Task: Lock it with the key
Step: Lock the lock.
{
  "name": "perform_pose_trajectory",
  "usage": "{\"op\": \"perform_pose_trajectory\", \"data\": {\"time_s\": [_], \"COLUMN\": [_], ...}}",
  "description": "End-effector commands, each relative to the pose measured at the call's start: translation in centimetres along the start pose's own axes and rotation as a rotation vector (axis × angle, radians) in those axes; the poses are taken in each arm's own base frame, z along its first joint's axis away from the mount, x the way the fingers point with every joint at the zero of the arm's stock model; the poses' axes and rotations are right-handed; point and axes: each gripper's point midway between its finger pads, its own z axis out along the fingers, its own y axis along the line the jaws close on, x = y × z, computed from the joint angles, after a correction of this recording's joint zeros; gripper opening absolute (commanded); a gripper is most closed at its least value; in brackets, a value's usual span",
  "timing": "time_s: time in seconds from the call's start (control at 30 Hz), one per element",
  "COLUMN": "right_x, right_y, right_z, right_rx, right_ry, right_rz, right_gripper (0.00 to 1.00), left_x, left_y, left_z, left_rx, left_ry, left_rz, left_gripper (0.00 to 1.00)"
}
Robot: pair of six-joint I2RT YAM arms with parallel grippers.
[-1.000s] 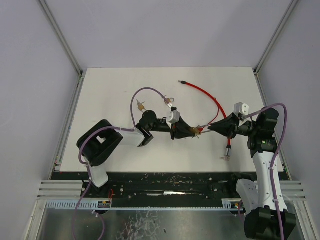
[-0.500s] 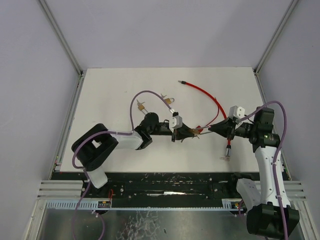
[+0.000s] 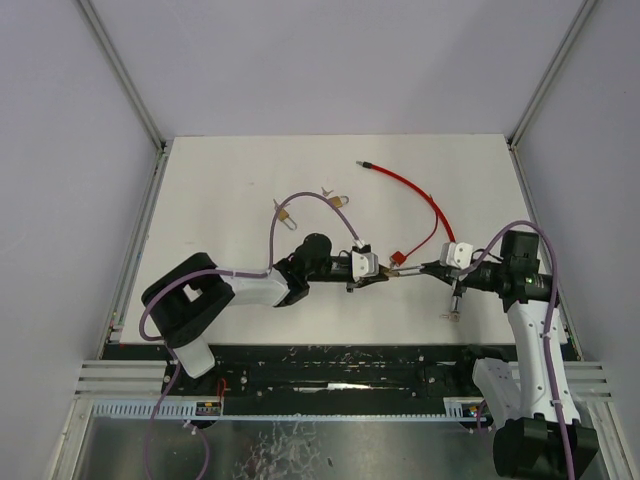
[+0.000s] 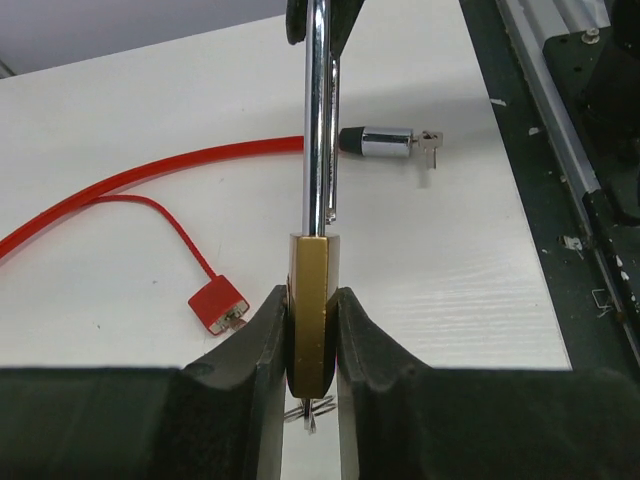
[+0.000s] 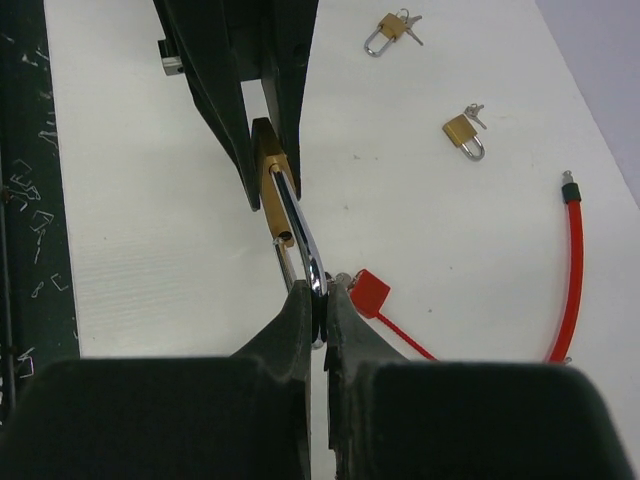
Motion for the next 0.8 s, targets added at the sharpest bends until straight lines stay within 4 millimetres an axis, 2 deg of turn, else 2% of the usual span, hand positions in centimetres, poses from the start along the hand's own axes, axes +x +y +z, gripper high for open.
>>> {"op": "perform_pose_trajectory", "data": {"time_s": [0.0,0.37,0.6,0.77], "right_x": [1.8,2.9,3.3,3.4], "right_y": [-1.3,0.2,0.8,1.6], "right_z": [-0.5,1.1,1.9,2.7], "right_rx": [0.028,-0.044,-0.076,-0.121], "right_ry": [0.097,0.069,0.066,0.06], "right_rz": [-0.168,-0.185,-0.173,-0.098], "right_gripper": [0.02,0.0,0.0,0.0], "left_x": [-2.1,-2.2,-2.2,-2.1], "left_y": [-0.5,-1.4,-1.3,-0.5], "left_z": [0.3,0.5,0.5,0.5], "left_rx": [0.05,0.104,0.094,0.044], "left_ry": [-0.046,-0.048,-0.045,-0.036], "left_rz": [0.102,0.09,0.09,0.086], "left_gripper": [0.0,0.01,0.0,0.0]}}
